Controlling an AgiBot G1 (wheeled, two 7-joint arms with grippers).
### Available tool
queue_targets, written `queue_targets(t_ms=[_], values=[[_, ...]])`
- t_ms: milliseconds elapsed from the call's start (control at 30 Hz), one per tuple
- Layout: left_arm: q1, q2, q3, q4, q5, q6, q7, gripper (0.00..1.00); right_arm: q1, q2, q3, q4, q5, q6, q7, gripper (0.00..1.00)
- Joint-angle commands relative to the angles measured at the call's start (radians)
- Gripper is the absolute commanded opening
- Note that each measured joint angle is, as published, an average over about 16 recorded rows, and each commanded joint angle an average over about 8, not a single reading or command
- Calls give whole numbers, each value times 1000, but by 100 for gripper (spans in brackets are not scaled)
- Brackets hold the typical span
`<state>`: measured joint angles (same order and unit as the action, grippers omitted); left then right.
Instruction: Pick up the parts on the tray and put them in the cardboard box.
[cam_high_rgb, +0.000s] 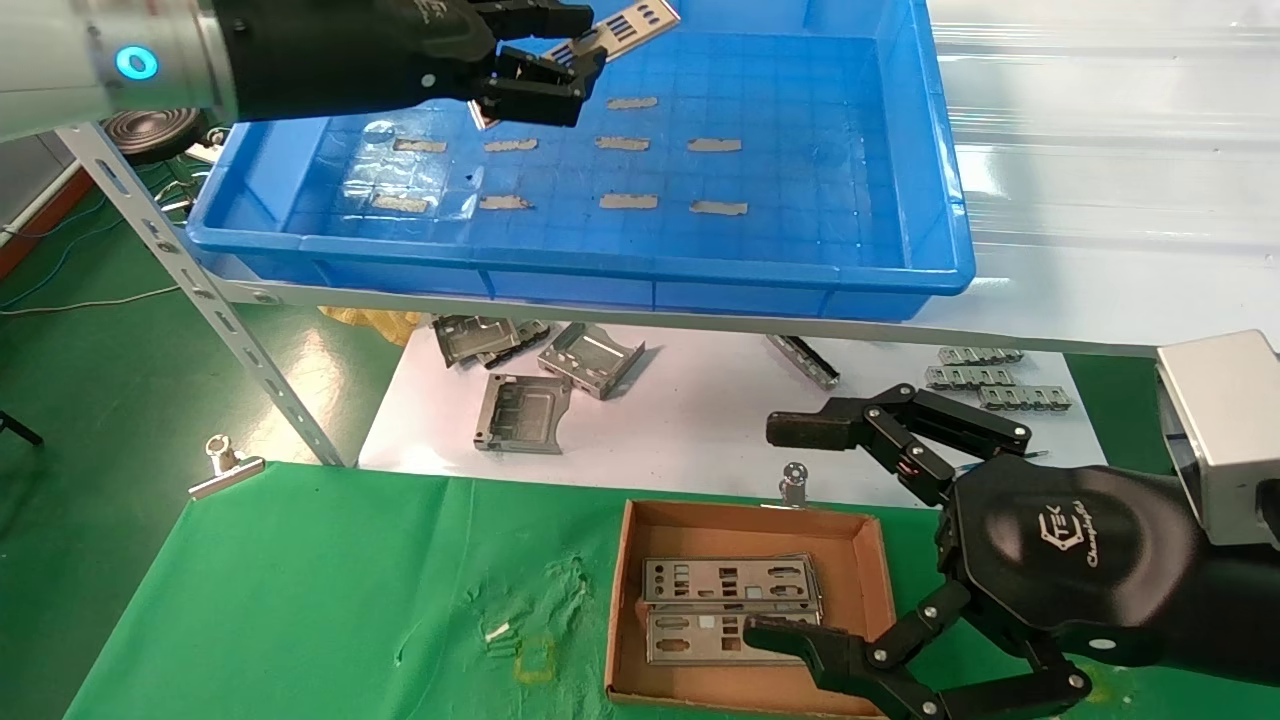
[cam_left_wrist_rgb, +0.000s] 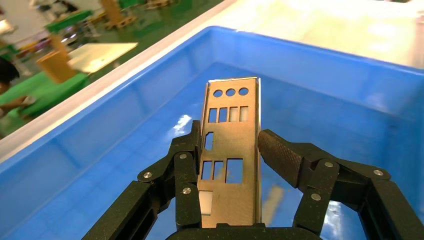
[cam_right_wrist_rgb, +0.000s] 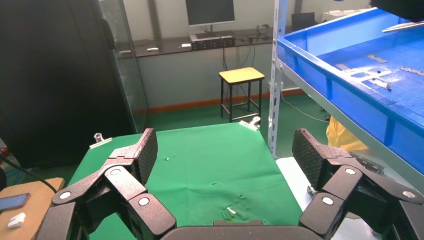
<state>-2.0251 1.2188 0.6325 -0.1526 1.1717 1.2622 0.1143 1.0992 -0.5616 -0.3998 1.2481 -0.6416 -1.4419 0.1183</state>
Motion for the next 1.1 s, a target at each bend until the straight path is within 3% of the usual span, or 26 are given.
queue_targets(t_ms=[33, 333, 600, 867, 1100], values=[[2, -14, -3, -8, -5, 38, 13, 0, 0, 0, 0, 0, 0, 0, 0, 100], [45, -90, -6, -118, -23, 193, 21, 0, 0, 0, 0, 0, 0, 0, 0, 100], [130, -187, -3, -328, -39, 282, -17, 0, 0, 0, 0, 0, 0, 0, 0, 100], [262, -305, -19, -629, -99, 277, -122, 0, 0, 0, 0, 0, 0, 0, 0, 100], [376, -375, -25, -868, -124, 204, -237, 0, 0, 0, 0, 0, 0, 0, 0, 100]])
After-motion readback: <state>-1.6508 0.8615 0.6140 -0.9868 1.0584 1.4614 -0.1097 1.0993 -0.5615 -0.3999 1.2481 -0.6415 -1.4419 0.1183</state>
